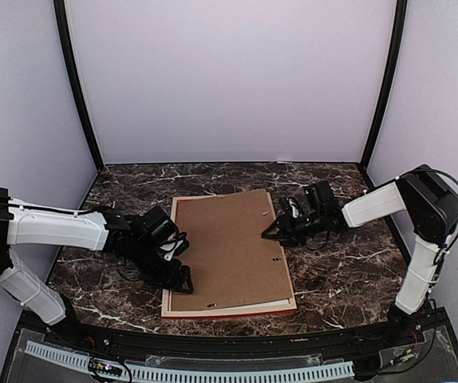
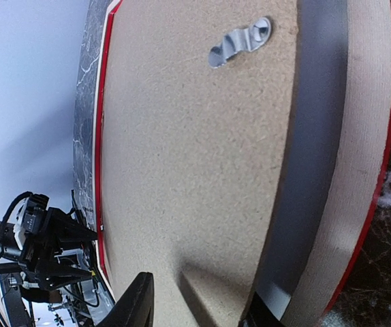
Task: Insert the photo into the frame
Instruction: Press the backboard against the photo, then place the backboard next to the photo.
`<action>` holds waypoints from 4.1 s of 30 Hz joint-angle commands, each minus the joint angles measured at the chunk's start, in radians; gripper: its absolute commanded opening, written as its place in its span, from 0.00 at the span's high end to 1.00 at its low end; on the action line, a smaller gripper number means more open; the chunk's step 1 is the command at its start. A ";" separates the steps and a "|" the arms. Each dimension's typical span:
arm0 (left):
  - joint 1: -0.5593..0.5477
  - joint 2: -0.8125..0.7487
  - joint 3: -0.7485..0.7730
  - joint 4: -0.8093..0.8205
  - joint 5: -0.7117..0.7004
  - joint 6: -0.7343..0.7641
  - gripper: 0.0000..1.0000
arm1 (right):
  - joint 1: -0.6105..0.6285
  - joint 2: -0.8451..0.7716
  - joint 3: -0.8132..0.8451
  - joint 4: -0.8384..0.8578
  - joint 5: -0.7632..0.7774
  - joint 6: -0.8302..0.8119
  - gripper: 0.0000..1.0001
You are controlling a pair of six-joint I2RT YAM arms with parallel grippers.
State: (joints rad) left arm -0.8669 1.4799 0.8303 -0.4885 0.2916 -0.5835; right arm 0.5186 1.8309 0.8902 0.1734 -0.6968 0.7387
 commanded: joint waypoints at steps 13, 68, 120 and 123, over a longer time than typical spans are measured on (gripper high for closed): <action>0.005 -0.052 0.099 -0.086 -0.274 -0.009 0.21 | 0.030 0.006 0.004 0.077 0.000 0.014 0.64; 0.104 0.153 0.208 0.250 -0.175 0.089 0.19 | 0.120 0.077 0.200 -0.252 0.212 -0.127 0.41; 0.082 0.329 0.266 0.232 -0.138 0.103 0.20 | 0.092 -0.067 0.271 -0.478 0.374 -0.212 0.39; 0.082 0.313 0.275 0.223 -0.141 0.110 0.20 | 0.090 -0.058 0.274 -0.486 0.397 -0.223 0.39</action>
State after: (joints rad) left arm -0.7837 1.8229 1.1061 -0.1959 0.1658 -0.4820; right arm 0.6140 1.7882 1.1370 -0.2985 -0.3443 0.5442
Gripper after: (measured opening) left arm 0.798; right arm 0.605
